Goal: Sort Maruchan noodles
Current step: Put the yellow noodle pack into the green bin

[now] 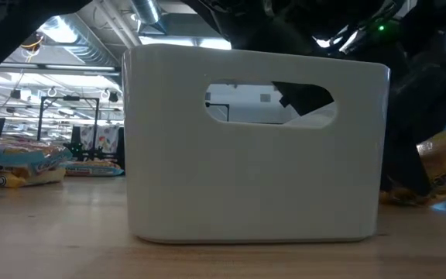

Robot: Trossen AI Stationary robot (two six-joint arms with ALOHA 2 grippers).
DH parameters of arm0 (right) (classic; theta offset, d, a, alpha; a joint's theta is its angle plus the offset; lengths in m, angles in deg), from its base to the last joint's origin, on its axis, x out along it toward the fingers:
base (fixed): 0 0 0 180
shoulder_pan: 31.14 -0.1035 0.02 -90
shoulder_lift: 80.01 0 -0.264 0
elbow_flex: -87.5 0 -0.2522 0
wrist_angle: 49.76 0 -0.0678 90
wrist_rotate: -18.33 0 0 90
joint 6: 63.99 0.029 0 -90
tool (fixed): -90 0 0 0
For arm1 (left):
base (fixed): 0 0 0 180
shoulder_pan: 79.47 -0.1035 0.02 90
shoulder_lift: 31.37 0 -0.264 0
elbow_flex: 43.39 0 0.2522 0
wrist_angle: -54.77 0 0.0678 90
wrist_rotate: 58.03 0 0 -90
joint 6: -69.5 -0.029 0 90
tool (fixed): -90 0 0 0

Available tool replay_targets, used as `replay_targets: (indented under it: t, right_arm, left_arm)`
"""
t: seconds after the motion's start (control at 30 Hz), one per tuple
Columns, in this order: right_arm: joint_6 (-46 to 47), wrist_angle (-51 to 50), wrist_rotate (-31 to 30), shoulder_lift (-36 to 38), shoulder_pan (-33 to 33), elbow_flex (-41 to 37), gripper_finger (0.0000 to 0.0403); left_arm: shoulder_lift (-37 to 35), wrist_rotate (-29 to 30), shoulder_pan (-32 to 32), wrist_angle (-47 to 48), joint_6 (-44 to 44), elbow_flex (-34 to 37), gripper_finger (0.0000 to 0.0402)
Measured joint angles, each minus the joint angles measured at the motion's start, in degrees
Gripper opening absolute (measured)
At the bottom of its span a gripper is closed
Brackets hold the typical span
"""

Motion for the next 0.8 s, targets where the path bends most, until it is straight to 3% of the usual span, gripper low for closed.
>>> replay_targets:
  t: [0.5, 0.63, 0.8]
  right_arm:
    - [0.86, -10.31, 0.30, 1.57, 0.57, 4.38, 0.0260]
    - [-0.36, -5.05, 2.08, 1.57, 0.59, 0.81, 0.0260]
    - [1.98, 5.42, 4.16, 1.56, 0.59, -5.04, 0.0260]
  left_arm:
    - [-1.31, 0.69, 1.38, -1.73, -0.24, -0.02, 0.0224]
    - [-1.31, 0.03, 2.13, -6.06, 2.67, -1.00, 0.0224]
    - [-0.93, 0.44, 3.50, -10.28, -0.19, -1.09, 0.0224]
